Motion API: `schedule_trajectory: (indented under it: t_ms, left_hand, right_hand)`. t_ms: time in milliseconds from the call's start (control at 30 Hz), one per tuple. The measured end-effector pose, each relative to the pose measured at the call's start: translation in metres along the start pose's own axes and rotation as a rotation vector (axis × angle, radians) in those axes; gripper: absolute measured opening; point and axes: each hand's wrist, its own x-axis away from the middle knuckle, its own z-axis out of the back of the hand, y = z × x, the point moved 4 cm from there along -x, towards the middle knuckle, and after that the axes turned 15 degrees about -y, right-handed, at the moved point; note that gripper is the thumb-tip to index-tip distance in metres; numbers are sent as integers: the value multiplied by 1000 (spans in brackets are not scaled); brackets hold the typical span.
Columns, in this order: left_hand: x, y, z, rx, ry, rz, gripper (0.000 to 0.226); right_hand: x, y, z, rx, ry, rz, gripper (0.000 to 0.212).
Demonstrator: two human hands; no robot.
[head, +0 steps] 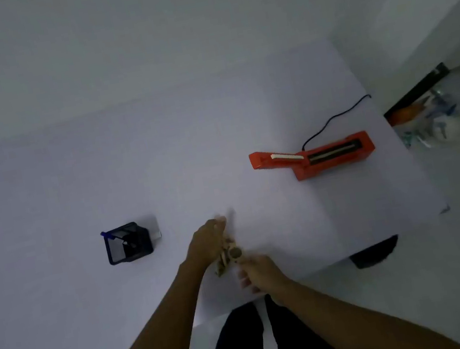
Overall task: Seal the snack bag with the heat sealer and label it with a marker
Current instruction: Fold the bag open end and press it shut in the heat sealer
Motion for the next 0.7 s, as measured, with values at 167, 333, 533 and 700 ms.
schedule_trajectory:
  t_ms: [167, 333, 533, 700]
  left_hand:
    - [-25, -26, -16, -146, -99, 149, 81]
    - [-15, -26, -22, 16, -127, 178, 55]
    - [11, -22, -24, 118, -65, -64, 26]
    - [37, -18, -24, 114, 91, -261, 21]
  right_hand:
    - [-12, 18, -3, -87, -14, -104, 31]
    - [-23, 5, 14, 78, 52, 86, 23]
    - [-27, 3, 44, 437, 123, 297, 24]
    - [-19, -1, 57, 489, 135, 480, 16]
